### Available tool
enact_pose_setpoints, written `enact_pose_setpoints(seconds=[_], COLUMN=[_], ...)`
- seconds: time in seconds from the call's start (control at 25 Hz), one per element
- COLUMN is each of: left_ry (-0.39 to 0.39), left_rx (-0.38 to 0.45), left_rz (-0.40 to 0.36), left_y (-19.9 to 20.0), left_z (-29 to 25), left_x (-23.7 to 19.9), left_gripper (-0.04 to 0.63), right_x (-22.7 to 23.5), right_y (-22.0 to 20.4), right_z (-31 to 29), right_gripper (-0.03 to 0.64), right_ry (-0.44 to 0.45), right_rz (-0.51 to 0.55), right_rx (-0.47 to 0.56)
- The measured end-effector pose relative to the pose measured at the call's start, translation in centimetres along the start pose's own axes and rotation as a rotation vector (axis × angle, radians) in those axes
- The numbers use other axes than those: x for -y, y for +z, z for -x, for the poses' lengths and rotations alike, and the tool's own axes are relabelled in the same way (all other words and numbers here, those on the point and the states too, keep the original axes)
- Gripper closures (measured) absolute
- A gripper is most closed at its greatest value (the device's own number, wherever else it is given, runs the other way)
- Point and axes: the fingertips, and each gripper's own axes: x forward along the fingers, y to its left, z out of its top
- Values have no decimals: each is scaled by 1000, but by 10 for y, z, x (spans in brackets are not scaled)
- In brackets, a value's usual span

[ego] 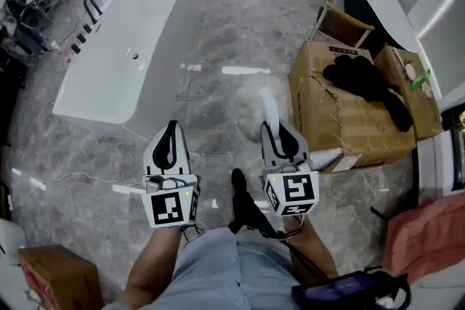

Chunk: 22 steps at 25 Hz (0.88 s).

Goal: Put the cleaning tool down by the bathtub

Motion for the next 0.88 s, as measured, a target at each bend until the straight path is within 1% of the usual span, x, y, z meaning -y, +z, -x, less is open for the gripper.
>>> enact_pose_setpoints(seconds=[0.24, 0.4, 0.64, 0.88], left_ry=[27, 49, 88, 113], left_rx=[-18, -21, -4, -7], left_rz=[-28, -44, -67, -80], left_y=[-3, -1, 10, 5], left_z=[-92, -144, -196, -232], left_x=[-7, -17, -33, -51], left_gripper=[577, 577, 577, 577], right_x=[49, 71, 101, 111], right_y=[10, 22, 37, 42], right_z=[-84, -133, -184, -228], right_gripper=[522, 522, 522, 522], right_ry=[31, 49, 65, 78], right_rz=[-6, -14, -6, -10], right_rx=[-17, -13, -8, -10])
